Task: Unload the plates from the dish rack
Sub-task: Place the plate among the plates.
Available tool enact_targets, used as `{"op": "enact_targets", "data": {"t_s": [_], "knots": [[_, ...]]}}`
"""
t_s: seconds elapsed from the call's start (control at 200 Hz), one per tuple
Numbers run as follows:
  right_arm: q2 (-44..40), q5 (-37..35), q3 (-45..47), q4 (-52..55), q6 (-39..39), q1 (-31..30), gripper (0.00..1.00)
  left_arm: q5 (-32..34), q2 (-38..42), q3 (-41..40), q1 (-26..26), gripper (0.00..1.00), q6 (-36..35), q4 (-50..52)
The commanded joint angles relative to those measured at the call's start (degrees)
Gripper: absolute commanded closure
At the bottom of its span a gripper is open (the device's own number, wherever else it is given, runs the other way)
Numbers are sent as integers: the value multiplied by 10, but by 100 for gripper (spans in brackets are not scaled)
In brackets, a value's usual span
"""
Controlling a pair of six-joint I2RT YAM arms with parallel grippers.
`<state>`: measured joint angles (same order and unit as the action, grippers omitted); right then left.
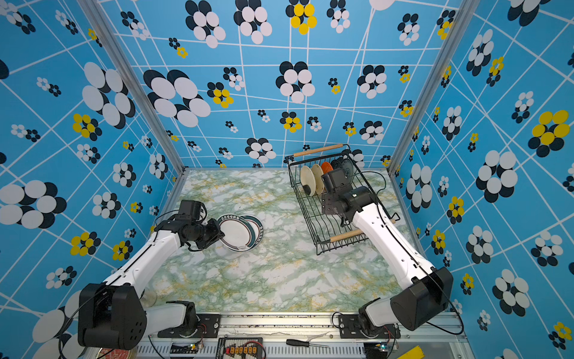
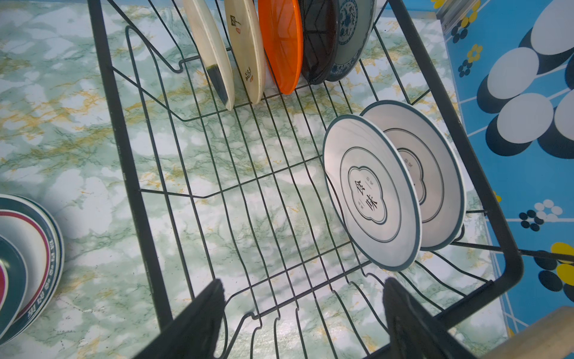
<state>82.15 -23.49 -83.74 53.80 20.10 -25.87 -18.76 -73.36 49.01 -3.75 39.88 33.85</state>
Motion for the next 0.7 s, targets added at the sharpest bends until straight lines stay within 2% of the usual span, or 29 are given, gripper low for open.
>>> {"op": "enact_targets", "data": {"t_s": [0.0, 0.695], "knots": [[-4, -1, 3, 9, -7, 2, 18, -3, -8, -5, 5, 100, 4, -18], [0, 13, 13, 2, -8, 2, 17, 6, -41, -19, 11, 82, 6, -22]]}}
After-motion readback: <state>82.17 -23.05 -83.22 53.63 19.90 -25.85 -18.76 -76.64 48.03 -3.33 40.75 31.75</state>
